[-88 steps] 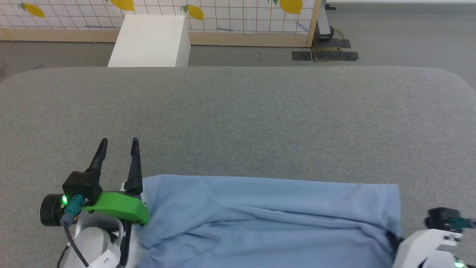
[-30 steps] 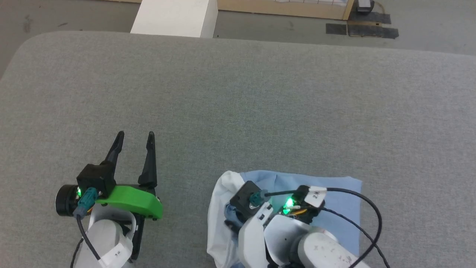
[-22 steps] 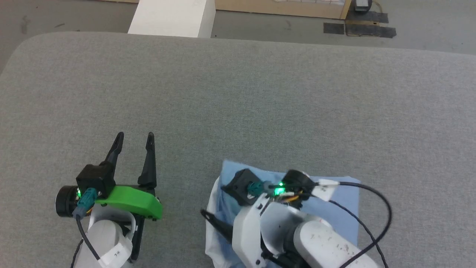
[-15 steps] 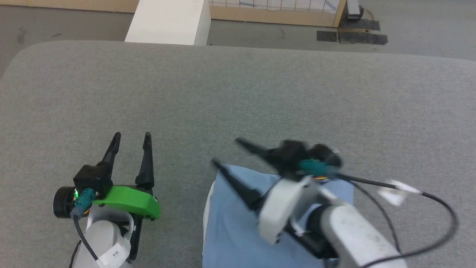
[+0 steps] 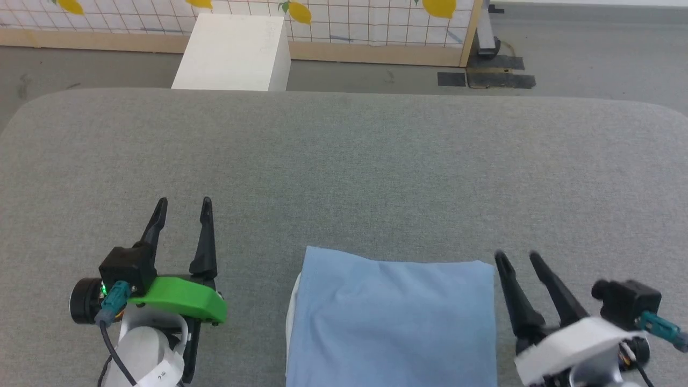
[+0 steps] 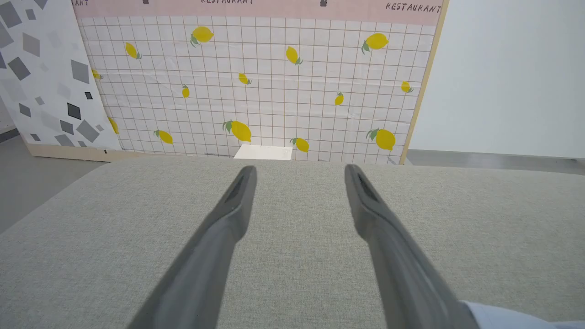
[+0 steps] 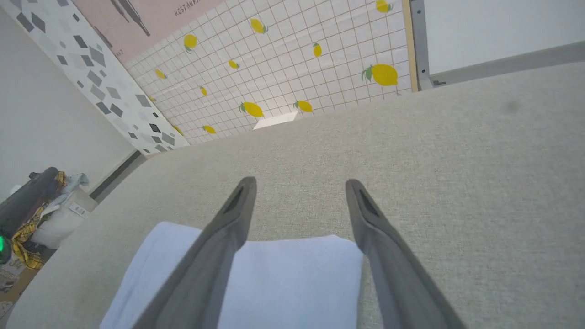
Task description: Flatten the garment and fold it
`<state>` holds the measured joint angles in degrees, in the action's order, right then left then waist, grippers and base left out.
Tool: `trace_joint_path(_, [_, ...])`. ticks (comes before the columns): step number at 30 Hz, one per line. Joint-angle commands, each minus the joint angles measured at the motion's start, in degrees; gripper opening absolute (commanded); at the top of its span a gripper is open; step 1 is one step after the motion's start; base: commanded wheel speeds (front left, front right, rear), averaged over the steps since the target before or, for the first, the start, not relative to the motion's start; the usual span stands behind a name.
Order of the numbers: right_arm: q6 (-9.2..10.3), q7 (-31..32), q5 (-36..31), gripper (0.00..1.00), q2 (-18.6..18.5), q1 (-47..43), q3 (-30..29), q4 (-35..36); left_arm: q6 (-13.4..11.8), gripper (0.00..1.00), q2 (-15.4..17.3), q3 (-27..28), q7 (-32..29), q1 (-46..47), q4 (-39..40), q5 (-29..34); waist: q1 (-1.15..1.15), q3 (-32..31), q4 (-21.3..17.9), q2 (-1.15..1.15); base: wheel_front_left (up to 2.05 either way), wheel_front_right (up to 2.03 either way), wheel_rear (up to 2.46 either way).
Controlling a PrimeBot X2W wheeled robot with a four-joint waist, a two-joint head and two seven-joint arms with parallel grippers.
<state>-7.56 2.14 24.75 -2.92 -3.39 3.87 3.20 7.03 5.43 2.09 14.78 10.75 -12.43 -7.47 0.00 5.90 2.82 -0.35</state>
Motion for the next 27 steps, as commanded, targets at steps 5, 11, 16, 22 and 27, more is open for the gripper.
trace_joint_path(5, [0.08,5.7,3.1,1.00,0.0,-3.8,-2.2,-5.3,0.3,1.00,-0.2,0.6,0.2,-0.8,0.6,0.8,0.00,0.1,-0.2,0.35,0.00,0.00,0.00])
trace_joint_path(11, [0.08,12.2,6.4,1.00,0.0,-4.0,0.0,-10.8,0.3,1.00,-0.4,0.3,0.2,-0.3,0.7,0.9,0.00,0.8,0.3,0.35,0.00,0.00,0.00])
trace_joint_path(16, [0.08,16.4,7.4,1.00,0.0,-2.6,1.3,-14.7,0.4,1.00,-0.5,-0.1,0.2,0.1,0.7,0.9,0.00,1.3,0.7,0.35,0.00,0.00,0.00])
trace_joint_path(22, [0.08,19.3,8.7,0.31,0.0,-0.4,2.1,-18.0,0.4,1.00,-0.3,0.2,0.2,0.0,0.5,0.9,0.00,1.6,0.5,0.35,0.00,0.00,0.00])
trace_joint_path(27, [0.08,21.9,1.1,0.00,0.0,3.2,2.3,-16.6,0.4,1.00,-0.3,1.1,0.2,-0.2,0.7,0.8,0.00,1.8,-0.6,0.35,0.00,0.00,0.00])
